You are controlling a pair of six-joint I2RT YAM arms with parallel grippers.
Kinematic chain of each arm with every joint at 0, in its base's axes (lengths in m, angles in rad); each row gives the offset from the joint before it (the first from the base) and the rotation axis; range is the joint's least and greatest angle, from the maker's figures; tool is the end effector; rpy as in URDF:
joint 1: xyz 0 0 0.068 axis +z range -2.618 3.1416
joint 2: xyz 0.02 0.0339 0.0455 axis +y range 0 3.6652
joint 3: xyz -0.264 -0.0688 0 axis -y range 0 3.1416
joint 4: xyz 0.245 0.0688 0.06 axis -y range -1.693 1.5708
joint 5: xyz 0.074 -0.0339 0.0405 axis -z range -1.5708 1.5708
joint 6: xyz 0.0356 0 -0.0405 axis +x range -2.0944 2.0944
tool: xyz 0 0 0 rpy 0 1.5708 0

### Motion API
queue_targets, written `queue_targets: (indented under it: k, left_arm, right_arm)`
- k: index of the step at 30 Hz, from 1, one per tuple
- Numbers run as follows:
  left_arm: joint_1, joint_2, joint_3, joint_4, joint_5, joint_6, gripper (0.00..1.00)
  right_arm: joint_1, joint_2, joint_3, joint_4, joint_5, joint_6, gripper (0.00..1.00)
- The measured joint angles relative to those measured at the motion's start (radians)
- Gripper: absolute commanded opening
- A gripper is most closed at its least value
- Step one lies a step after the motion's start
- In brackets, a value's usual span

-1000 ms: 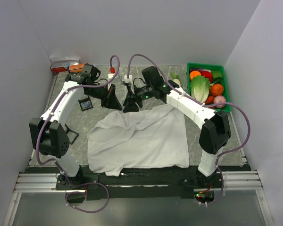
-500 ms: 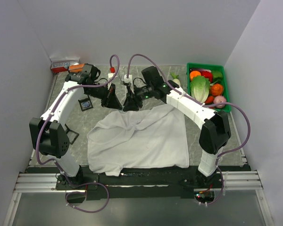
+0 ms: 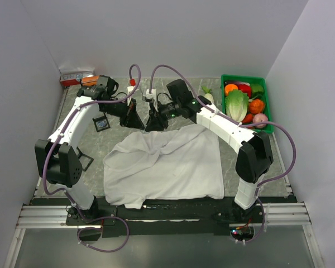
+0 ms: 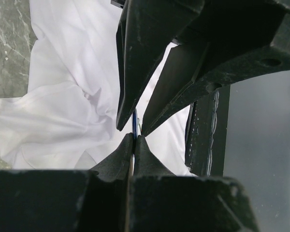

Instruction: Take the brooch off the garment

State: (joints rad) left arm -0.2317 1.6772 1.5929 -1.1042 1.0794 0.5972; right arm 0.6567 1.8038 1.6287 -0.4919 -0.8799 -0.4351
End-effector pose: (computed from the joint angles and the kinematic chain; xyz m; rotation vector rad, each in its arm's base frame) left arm 0.3150 -0.1066 0.3309 1.1656 1.9900 -1.2688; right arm 0.3069 0.2712 0.3270 -1.5061 1.5516 1.0994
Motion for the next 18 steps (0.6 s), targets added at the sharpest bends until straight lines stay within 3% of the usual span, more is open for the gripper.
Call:
queue_targets:
  k: [8, 12, 18]
  left_arm:
    - [0.007, 0.003, -0.003, 0.003, 0.0, -0.01, 0.01]
    - [0.011, 0.005, -0.003, 0.008, -0.002, -0.015, 0.01]
    - [0.015, 0.008, -0.01, 0.013, -0.002, -0.021, 0.01]
  right_arm:
    - [0.01, 0.0, -0.008, 0.015, 0.037, 0.019, 0.24]
    - [0.015, 0.0, -0.01, 0.029, 0.062, 0.036, 0.16]
    - [0.02, 0.0, -0.015, 0.041, 0.087, 0.106, 0.16]
